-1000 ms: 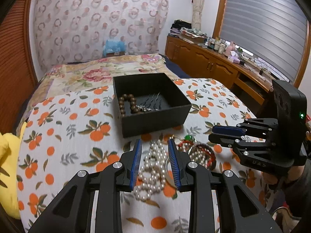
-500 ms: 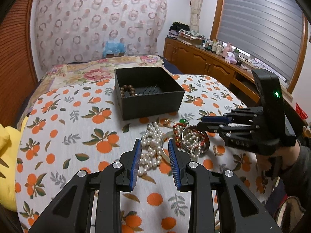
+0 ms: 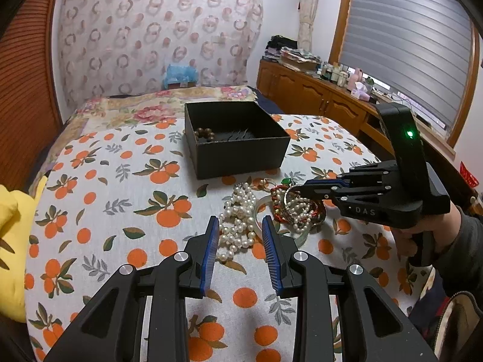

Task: Organize jewelry
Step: 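Grasp the silver bangle from the pile with the right tool, then grasp the red bead bracelet with the left tool while the right tool holds the bangle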

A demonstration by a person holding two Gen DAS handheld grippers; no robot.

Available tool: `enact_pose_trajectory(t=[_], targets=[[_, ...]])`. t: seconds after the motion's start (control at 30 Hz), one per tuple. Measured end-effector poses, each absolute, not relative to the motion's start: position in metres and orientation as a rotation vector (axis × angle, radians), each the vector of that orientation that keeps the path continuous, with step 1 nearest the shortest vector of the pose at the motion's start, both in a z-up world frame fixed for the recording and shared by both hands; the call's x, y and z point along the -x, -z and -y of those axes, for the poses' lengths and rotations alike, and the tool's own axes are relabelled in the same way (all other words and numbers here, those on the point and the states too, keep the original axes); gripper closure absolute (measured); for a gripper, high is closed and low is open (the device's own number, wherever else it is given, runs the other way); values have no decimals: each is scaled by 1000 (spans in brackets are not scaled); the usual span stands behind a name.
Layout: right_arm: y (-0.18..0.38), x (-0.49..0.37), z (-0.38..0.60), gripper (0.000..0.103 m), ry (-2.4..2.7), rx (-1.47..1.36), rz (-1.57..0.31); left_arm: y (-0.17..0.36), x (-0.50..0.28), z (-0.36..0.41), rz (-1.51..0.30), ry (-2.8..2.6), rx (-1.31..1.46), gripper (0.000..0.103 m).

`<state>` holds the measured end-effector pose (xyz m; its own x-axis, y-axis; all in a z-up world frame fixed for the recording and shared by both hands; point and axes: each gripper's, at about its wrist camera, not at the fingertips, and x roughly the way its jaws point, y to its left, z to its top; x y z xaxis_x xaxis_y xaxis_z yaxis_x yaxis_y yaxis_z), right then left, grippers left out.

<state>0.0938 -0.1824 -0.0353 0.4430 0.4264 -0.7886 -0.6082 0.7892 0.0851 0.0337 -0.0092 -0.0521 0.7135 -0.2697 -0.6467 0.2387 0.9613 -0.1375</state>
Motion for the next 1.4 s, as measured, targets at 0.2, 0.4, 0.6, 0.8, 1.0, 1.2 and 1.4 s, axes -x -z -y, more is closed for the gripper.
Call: enact_pose_trajectory(t=[0.2, 0.4, 0.6, 0.8, 1.0, 1.2, 1.4], targets=[[27, -84, 189, 98, -609, 240, -851, 57, -34, 11, -730, 283, 44, 75], [15, -80, 196, 98, -577, 239, -805, 58, -35, 13, -733, 285, 40, 75], [4, -74, 201, 98, -567, 237, -775, 63, -38, 14, -753, 292, 44, 75], [7, -69, 211, 98, -556, 224, -775, 68, -45, 24, -778, 327, 38, 75], [8, -63, 230, 98, -528, 210, -768, 72, -58, 48, -808, 377, 2, 75], [7, -61, 253, 98, -501, 182, -764, 75, -65, 72, -825, 431, -46, 75], [9, -59, 269, 98, -489, 166, -763, 76, -70, 94, -826, 463, -105, 75]])
